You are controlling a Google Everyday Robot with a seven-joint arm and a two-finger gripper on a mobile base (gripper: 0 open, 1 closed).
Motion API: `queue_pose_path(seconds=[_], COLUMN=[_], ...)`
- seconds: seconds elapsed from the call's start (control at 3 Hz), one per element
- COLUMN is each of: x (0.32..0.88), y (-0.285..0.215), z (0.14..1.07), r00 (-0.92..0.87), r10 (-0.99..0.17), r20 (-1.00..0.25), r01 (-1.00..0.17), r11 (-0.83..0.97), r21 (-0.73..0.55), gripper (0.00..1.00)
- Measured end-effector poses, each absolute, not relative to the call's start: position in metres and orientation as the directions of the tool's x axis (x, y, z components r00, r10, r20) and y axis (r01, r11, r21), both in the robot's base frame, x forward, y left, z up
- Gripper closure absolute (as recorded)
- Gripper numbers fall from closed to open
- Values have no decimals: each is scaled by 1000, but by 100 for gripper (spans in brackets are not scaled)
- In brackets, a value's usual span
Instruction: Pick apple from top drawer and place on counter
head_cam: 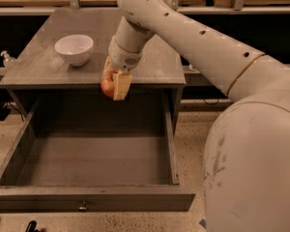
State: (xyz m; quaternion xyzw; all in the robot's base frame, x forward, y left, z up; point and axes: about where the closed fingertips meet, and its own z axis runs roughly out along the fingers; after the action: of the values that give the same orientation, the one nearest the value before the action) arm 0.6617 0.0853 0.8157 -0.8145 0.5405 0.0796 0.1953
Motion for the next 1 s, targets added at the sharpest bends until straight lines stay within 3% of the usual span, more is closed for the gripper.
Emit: queue_pose_path(seconds=[0.33, 0.67, 1.0], x=[662, 662, 662], y=[85, 85, 85], z=[816, 816, 816], r00=[403, 403, 403], r10=[-849, -849, -849], r20=[-341, -341, -341], r01=[-912, -912, -912], r11=[-339, -339, -339], r21=[-232, -232, -232], gripper=[100, 84, 93])
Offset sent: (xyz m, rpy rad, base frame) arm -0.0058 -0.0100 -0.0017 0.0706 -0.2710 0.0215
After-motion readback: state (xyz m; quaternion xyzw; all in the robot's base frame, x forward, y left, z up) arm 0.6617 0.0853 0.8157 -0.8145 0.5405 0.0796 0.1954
